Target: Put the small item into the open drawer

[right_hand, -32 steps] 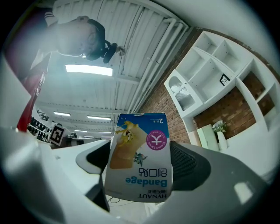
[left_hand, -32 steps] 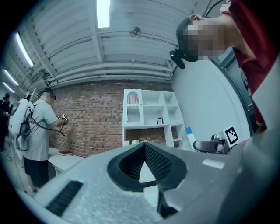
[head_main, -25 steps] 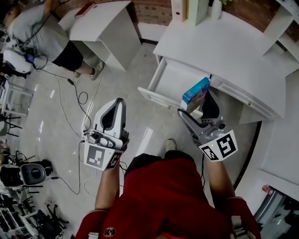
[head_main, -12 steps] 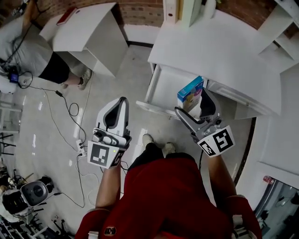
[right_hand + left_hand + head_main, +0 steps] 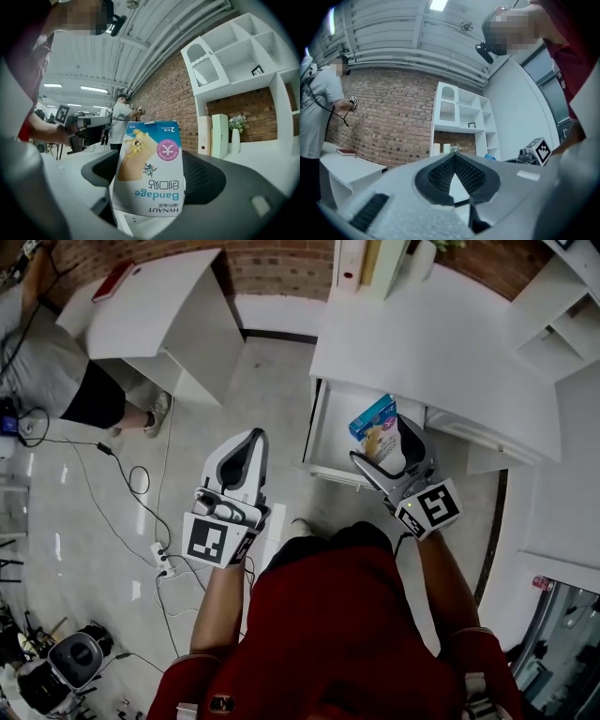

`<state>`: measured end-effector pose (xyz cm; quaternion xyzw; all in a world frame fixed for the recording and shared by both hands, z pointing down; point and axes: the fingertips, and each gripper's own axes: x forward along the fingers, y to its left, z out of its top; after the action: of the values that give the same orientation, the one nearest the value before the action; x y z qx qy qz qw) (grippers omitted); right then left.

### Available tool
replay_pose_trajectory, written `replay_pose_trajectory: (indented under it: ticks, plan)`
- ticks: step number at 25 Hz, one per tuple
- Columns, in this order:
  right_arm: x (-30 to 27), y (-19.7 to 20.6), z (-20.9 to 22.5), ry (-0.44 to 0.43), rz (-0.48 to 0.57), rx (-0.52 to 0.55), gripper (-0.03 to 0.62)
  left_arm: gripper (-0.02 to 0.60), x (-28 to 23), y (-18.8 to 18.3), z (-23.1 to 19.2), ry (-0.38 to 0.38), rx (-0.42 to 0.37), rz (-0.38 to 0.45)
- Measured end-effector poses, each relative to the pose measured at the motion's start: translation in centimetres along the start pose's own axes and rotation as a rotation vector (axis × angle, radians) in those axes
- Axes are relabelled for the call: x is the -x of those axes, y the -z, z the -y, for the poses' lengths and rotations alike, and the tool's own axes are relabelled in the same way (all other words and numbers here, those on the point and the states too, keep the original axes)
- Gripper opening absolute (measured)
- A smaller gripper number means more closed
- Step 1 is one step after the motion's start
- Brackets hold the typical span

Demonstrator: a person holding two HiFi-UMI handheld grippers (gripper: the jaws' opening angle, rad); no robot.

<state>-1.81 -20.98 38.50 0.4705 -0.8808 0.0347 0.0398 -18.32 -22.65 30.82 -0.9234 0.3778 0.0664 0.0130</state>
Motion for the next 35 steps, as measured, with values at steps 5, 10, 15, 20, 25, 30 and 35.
replay_pose_trajectory:
  ticks: [5, 10, 15, 20, 25, 30, 35]
  plan:
    - [-2.9, 3.3, 0.3, -0.003, -0.114, 0.018, 0.436, 0.008, -1.0, 2.1, -2.0, 0.014, 0.029, -0.011]
    - [-4.9, 6.6, 2.1, -0.005, -0.222, 0.001, 0.436, 0.008, -2.3, 3.3, -2.5, 0.006, 0.06, -0.033]
    - [-6.7, 10.6, 4.2, -0.02, -0.33, 0.0, 0.436, 0.008, -3.1, 5.1, -3.2, -0.018, 0.072, -0.073]
    - [-8.1, 15.1, 5.8, -0.051, -0.429, -0.009, 0.436, 0.008, -4.2, 6.7, -3.9, -0.058, 0.059, -0.111]
    - [-10.0, 19.7, 7.6, -0.074, -0.519, -0.028, 0.436, 0.008, -6.6, 8.5, -4.3, -0.081, 0.053, -0.129]
    - [-11.8, 24.7, 9.5, -0.087, -0.608, -0.064, 0.436, 0.008, -9.2, 10.9, -4.1, -0.095, 0.056, -0.17]
    - [-13.5, 29.4, 11.5, -0.07, -0.688, -0.117, 0.436, 0.008, -11.2, 12.8, -4.1, -0.103, 0.061, -0.212]
